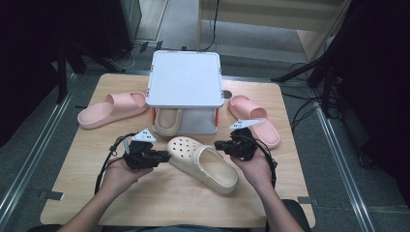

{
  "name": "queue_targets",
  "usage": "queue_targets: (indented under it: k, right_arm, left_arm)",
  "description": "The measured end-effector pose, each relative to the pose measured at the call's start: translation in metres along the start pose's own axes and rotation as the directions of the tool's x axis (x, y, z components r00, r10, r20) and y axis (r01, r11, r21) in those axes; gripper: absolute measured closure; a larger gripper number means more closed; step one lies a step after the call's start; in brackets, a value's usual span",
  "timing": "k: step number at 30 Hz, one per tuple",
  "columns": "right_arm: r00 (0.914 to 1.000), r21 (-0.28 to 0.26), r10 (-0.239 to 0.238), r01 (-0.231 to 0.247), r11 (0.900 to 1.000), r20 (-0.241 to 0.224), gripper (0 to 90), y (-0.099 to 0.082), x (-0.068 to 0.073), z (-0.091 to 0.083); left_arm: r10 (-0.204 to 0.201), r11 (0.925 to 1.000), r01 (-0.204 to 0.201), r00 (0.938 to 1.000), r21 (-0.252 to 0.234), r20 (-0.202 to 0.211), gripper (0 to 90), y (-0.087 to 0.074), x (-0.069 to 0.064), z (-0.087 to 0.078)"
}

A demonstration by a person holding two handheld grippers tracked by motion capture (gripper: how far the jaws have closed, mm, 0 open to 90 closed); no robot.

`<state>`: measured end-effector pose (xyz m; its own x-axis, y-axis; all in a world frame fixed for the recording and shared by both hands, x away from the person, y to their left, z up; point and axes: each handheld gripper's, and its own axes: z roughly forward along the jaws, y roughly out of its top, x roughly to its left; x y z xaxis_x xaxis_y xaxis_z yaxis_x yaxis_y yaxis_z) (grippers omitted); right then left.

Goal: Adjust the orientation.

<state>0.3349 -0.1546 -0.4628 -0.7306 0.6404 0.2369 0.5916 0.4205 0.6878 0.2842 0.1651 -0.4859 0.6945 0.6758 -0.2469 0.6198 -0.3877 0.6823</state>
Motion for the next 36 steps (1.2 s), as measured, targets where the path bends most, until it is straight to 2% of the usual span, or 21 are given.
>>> queue_targets:
  k: [2, 4, 9, 13, 25, 36]
  right_arm:
    - [1.0, 0.003, 0.002, -0.002, 1.0, -0.006, 88.8, 0.001, -0.001, 0.004]
    - [0.9998, 0.006, -0.017, 0.017, 0.9998, 0.006, 88.8, 0.003, -0.002, 0.009]
    - [0.9999, 0.02, 0.006, -0.006, 0.9998, -0.011, 88.8, 0.004, -0.008, 0.016]
    - [0.9999, 0.028, -0.003, 0.003, 0.9996, -0.012, 89.0, 0.004, -0.008, 0.021]
    - [0.9997, 0.047, -0.01, 0.009, 0.9989, 0.023, 88.9, 0.001, -0.001, 0.017]
    - [0.9989, 0.028, 0.0, -0.002, 0.9996, 0.047, 90.0, -0.014, 0.01, 0.007]
  left_arm:
    - [-0.005, 1.0, 0.005, 1.0, 0.005, 0.004, 76.9, -0.001, 0.0, 0.003]
    - [-0.007, 0.9999, 0.007, 0.9999, 0.015, 0.008, 76.9, -0.002, 0.0, 0.006]
    - [-0.005, 0.9996, 0.005, 1.0, 0.028, 0.005, 76.9, -0.003, -0.001, 0.014]
    - [0.0, 0.9995, 0.0, 0.9999, 0.032, 0.011, 76.6, -0.004, -0.003, 0.019]
    - [0.009, 0.9996, -0.01, 0.9999, 0.028, 0.01, 76.5, 0.0, -0.001, 0.024]
    - [0.008, 0.9995, -0.009, 0.9994, 0.031, 0.034, 76.1, 0.013, 0.008, 0.033]
